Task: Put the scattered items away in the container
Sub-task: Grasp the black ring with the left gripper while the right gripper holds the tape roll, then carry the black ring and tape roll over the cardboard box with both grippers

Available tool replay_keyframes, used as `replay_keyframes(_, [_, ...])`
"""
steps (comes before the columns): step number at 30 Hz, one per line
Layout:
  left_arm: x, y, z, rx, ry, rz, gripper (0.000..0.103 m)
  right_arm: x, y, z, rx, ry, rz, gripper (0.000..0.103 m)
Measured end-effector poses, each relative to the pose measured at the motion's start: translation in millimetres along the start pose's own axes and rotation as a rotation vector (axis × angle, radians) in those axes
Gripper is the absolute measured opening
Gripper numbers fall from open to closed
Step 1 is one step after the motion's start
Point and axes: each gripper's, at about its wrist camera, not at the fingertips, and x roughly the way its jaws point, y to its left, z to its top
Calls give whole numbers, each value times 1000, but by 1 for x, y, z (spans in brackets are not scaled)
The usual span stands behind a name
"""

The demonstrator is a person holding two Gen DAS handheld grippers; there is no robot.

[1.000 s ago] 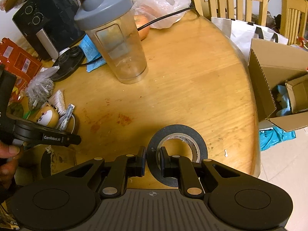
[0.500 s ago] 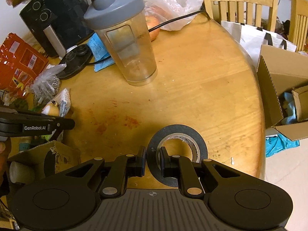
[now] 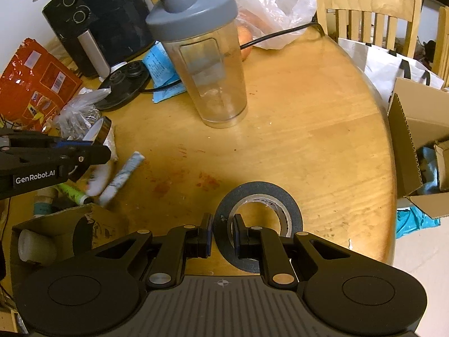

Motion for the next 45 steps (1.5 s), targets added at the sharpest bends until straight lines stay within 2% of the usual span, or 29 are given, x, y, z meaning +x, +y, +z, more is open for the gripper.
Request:
replay_keyframes(5, [-10,0,-6,35,-13,31,9,-2,5,0,-10,-6,3,17])
replay_keyframes(10, [-23,6,-13,27,-26,49,9,-3,13,1,-22,-10,7,17])
replay_keyframes(23, [-82,31,-38,-81,-73,77,9,-12,51,7,-96,-29,37,17])
replay_keyframes(32, [-124,55,-68,-218,-96,131,9,-23,86,11,-163,-46,56,17])
replay_keyframes(45, [-154,75,-110,-299,-124,179,9,-37,126,9,-255,-61,46,17])
